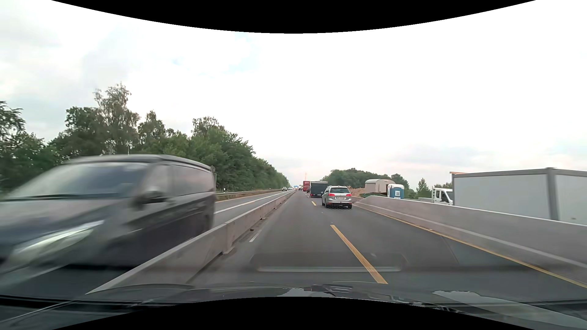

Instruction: Follow the waypoints while adhering to traffic rules and regulations

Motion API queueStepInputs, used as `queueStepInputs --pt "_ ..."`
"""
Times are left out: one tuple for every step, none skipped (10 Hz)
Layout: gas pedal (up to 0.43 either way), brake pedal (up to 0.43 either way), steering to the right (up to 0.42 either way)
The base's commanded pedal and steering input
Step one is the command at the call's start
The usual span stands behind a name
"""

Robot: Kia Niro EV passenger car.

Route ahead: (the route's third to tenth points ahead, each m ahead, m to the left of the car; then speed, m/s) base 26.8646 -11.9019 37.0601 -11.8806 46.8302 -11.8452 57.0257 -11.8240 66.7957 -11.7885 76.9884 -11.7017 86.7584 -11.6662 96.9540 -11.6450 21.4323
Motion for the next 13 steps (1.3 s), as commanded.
queueStepInputs --pt "0.0 0.0 0.0" --pt "0.0 0.0 0.0" --pt "0.0 0.0 0.0" --pt "0.0 0.0 0.0" --pt "0.0 0.0 0.0" --pt "0.0 0.0 0.0" --pt "0.0 0.0 0.0" --pt "0.0 0.0 0.0" --pt "0.0 0.0 0.0" --pt "0.047 0.0 0.0" --pt "0.13 0.0 0.0" --pt "0.138 0.0 0.0" --pt "0.138 0.0 0.001"
